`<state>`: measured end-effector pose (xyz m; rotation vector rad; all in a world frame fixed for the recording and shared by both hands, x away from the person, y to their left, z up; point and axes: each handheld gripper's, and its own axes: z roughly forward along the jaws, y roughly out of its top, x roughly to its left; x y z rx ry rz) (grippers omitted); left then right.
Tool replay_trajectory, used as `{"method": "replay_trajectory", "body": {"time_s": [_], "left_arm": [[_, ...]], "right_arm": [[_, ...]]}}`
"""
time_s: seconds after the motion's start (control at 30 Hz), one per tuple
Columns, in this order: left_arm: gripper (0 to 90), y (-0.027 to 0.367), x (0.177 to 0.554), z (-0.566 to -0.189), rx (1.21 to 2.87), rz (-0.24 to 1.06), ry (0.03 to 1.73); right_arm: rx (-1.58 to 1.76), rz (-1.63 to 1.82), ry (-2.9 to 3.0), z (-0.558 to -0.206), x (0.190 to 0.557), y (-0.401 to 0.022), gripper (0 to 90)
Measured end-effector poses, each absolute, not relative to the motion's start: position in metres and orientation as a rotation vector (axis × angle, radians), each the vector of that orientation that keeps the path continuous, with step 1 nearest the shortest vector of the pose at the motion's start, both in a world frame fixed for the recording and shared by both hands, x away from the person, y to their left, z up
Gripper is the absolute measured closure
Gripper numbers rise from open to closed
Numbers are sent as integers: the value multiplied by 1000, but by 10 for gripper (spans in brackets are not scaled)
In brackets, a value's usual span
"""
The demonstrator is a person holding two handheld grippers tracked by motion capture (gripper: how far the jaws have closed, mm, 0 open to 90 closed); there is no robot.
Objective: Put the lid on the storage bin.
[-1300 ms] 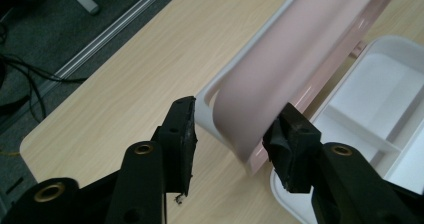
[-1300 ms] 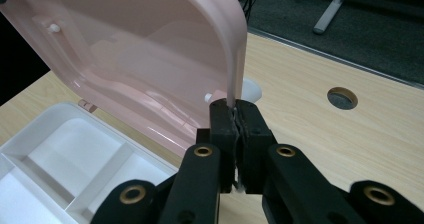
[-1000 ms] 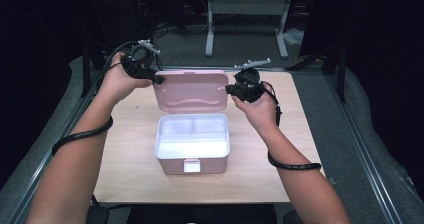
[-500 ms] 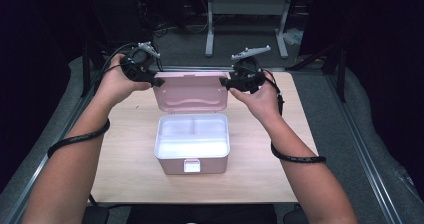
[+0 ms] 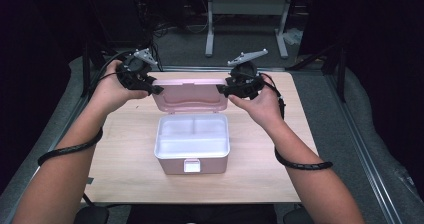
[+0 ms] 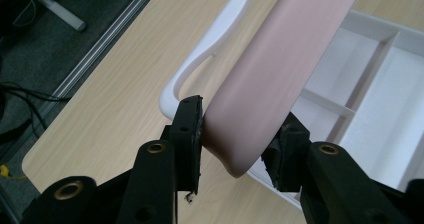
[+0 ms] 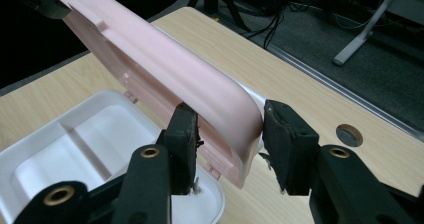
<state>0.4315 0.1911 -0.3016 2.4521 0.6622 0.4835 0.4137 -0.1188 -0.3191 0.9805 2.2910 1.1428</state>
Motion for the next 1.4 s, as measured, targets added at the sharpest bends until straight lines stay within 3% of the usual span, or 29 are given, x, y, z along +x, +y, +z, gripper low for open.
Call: {"method": "replay_trajectory", "body": {"time_s": [0.63,1.03,1.4], "left_arm": [[483,195,374,-330,2484,499,529],[401,201,354,-351,2493,440,542],[404,207,340,-365,2500,408,542]], "right_arm": [[950,1157,2388,-350,366,-130,522],[964,1143,2448,-374,348,-133,480],[965,1121,2463,-394,337,-134,468]]}}
